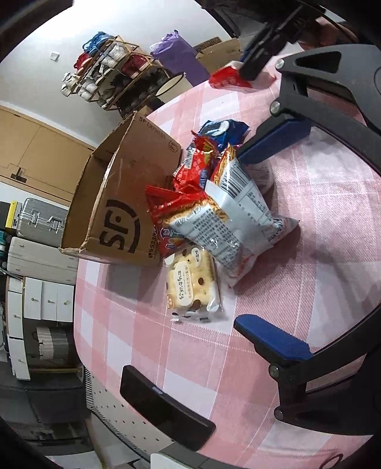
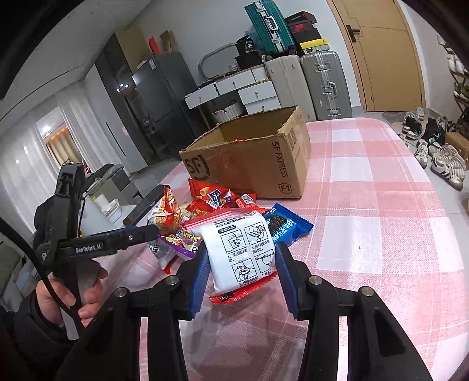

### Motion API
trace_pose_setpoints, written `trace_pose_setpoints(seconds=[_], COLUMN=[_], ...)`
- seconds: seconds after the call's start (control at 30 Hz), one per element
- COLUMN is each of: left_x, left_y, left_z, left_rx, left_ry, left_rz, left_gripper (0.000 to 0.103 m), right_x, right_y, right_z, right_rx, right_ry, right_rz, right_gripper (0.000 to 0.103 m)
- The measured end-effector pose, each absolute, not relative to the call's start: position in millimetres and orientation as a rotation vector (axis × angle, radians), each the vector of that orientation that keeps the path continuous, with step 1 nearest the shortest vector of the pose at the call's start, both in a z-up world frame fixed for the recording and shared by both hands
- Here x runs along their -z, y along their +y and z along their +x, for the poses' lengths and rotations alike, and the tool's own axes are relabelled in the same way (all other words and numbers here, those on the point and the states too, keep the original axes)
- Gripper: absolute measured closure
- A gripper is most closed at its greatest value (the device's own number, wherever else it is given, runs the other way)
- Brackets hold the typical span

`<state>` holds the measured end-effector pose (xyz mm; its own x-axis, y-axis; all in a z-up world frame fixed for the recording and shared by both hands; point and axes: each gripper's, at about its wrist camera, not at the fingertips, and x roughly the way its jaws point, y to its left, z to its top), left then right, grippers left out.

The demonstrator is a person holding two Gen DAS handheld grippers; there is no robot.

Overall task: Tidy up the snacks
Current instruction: 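Grasp the white chip bag with the left gripper while the right holds the wafer pack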

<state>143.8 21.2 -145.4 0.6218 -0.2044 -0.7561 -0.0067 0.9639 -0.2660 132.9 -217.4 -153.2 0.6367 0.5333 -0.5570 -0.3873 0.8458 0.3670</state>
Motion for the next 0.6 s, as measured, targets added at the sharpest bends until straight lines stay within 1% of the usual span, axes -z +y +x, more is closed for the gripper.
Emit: trace_pose_setpoints(seconds=[0.23, 0.3, 0.33, 0.4, 0.47, 0.5, 0.53, 0.57, 0.6], left_x=[153, 157, 159, 161, 162, 162, 162, 162, 163], left_y=[21, 21, 21, 22, 25, 27, 28, 30, 31], left_z=[158, 162, 164, 166, 168, 169, 169, 169, 169], left_rx=[0.142, 0.180, 0.206, 0.220, 0.219, 0.223, 0.229, 0.227, 0.227], left_ry=[0.901, 0.907, 0.913, 0.909, 0.900, 0.896, 0.895, 0.892, 0.894], left_rz=[-0.306, -0.331, -0.355, -0.372, -0.378, -0.387, -0.391, -0.388, -0.384], left_gripper=[0.001, 0.005, 0.009, 0.011, 0.019, 0.021, 0.026, 0.037, 0.041], right_x=[161, 163, 164, 167, 170, 171, 171, 171, 171], right_y=[-221, -223, -223, -225, -226, -226, -227, -227, -227], right_z=[135, 136, 136, 136, 138, 138, 138, 137, 137], right_rx=[-0.539, -0.541, -0.541, -0.543, -0.541, -0.541, -0.542, -0.542, -0.542], right_ry=[0.714, 0.716, 0.717, 0.721, 0.727, 0.728, 0.727, 0.728, 0.728], right_rz=[0.241, 0.247, 0.250, 0.256, 0.260, 0.264, 0.265, 0.266, 0.267], right_gripper=[0.058, 0.058, 0.058, 0.058, 0.058, 0.058, 0.058, 0.058, 0.058])
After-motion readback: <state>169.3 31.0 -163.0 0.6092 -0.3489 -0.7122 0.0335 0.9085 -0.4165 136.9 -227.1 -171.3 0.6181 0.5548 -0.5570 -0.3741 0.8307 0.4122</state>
